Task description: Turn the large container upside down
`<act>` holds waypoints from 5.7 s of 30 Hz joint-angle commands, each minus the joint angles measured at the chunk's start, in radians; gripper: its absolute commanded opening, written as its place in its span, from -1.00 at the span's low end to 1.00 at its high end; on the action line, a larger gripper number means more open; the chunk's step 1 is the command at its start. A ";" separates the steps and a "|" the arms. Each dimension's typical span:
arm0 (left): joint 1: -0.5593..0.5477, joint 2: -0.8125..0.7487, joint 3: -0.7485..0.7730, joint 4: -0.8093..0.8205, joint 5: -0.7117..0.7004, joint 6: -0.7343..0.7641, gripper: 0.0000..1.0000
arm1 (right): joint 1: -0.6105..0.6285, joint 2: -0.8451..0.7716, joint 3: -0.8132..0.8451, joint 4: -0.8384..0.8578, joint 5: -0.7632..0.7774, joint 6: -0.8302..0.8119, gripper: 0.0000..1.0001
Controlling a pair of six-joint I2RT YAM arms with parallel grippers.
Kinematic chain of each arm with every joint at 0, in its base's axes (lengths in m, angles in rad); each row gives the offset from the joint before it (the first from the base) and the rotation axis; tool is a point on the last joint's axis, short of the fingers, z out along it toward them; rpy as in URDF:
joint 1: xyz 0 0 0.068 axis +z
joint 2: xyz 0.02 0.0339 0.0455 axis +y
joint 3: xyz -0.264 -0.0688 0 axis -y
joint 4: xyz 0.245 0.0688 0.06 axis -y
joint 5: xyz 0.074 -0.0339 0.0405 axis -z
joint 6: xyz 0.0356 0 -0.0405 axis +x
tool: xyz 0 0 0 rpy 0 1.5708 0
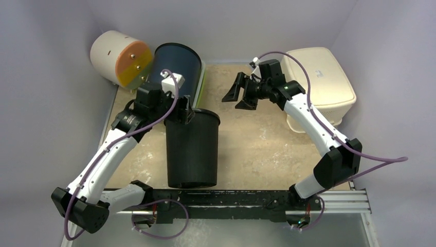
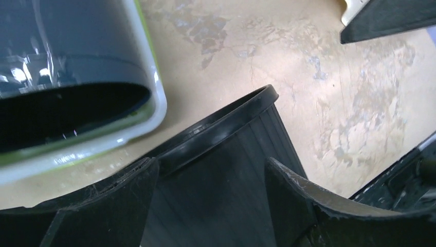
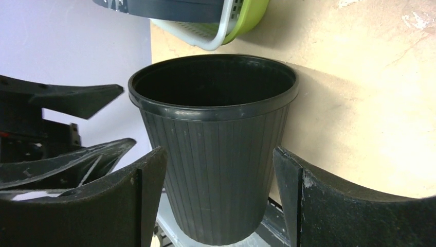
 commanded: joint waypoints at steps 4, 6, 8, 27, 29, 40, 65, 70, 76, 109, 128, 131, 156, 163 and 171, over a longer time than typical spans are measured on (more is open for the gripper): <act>0.071 0.042 0.135 0.008 0.216 0.303 0.52 | 0.002 -0.019 0.015 -0.027 -0.052 -0.064 0.54; 0.080 0.078 0.143 -0.014 0.229 0.327 0.51 | 0.001 -0.003 0.028 -0.032 -0.081 -0.087 0.54; 0.088 0.100 0.139 -0.018 0.227 0.341 0.50 | 0.002 0.020 0.065 -0.083 -0.097 -0.137 0.53; 0.164 0.199 0.046 0.088 0.564 0.334 0.47 | 0.001 -0.001 0.017 -0.157 -0.115 -0.240 0.54; 0.164 0.201 0.043 0.082 0.558 0.334 0.46 | 0.002 -0.002 0.016 -0.158 -0.119 -0.241 0.54; 0.164 0.187 0.024 0.032 0.559 0.297 0.12 | 0.001 -0.009 0.018 -0.163 -0.110 -0.252 0.54; 0.144 0.153 -0.160 0.483 0.376 -0.229 -1.00 | -0.079 -0.057 -0.009 -0.171 -0.021 -0.274 0.54; 0.127 0.145 -0.190 0.723 0.294 -0.464 -1.00 | -0.208 -0.107 -0.035 -0.153 -0.014 -0.284 0.53; 0.009 0.166 -0.214 0.962 0.089 -0.615 -1.00 | -0.251 -0.116 -0.036 -0.170 0.012 -0.315 0.53; -0.166 0.296 -0.595 1.531 -0.513 -1.043 -1.00 | -0.369 -0.245 -0.112 -0.092 0.069 -0.318 0.54; -0.155 0.073 -0.711 1.103 -0.456 -0.826 -0.60 | -0.369 -0.206 -0.179 -0.030 0.028 -0.320 0.56; -0.154 0.092 -0.678 1.104 -0.406 -0.769 -0.31 | -0.369 -0.208 -0.180 -0.035 0.030 -0.327 0.57; -0.154 0.079 -0.629 1.092 -0.002 -0.660 0.16 | -0.376 -0.239 -0.257 -0.012 0.022 -0.326 0.60; -0.153 0.033 -0.606 1.047 0.027 -0.654 0.18 | -0.376 -0.237 -0.269 -0.012 0.018 -0.325 0.60; -0.153 0.016 -0.492 0.972 0.052 -0.643 0.21 | -0.376 -0.231 -0.286 -0.008 0.010 -0.320 0.59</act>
